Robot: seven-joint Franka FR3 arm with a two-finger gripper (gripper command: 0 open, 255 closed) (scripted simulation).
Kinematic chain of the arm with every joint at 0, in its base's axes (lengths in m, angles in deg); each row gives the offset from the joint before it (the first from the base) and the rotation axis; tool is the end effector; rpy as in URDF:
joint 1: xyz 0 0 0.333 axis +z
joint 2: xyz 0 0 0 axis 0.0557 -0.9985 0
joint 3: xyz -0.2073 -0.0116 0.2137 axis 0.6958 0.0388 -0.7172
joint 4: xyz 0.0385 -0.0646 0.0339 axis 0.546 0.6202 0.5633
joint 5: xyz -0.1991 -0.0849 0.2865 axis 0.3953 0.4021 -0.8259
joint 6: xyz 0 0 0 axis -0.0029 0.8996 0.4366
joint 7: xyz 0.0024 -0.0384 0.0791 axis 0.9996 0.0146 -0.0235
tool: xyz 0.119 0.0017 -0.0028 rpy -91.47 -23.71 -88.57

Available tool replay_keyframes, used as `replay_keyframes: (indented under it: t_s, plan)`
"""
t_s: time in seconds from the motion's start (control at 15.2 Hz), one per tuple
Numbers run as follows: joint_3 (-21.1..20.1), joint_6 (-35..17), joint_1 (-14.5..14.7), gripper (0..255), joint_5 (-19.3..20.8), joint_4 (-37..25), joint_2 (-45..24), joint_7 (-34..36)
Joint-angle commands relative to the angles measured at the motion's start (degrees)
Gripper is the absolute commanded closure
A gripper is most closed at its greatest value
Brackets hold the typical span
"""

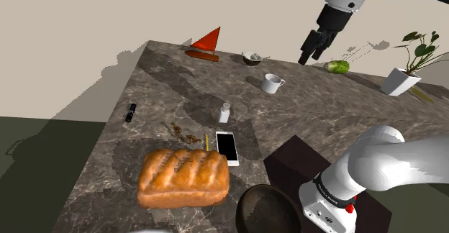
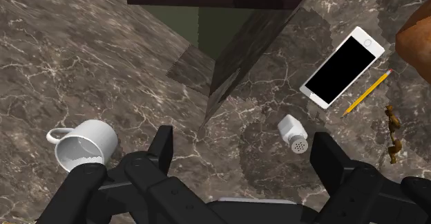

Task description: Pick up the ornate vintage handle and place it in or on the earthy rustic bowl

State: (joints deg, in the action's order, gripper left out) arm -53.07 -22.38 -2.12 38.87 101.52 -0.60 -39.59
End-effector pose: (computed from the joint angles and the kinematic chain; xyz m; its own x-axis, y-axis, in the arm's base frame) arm 0.2884 -0.0052 0.5963 0.9996 -0.0080 0.0278 -0.0087 -0.9996 0.0279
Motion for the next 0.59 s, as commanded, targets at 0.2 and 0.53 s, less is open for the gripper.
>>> replay_keyframes:
  t_s: [0.2, 0.53]
  plan:
    - [-2.2, -4.1, 1.3, 0, -1.3, 1.9, -2.6, 1.4]
    - [-5.8, -11.0, 3.4, 0, -3.1, 3.9, -8.0, 3.7]
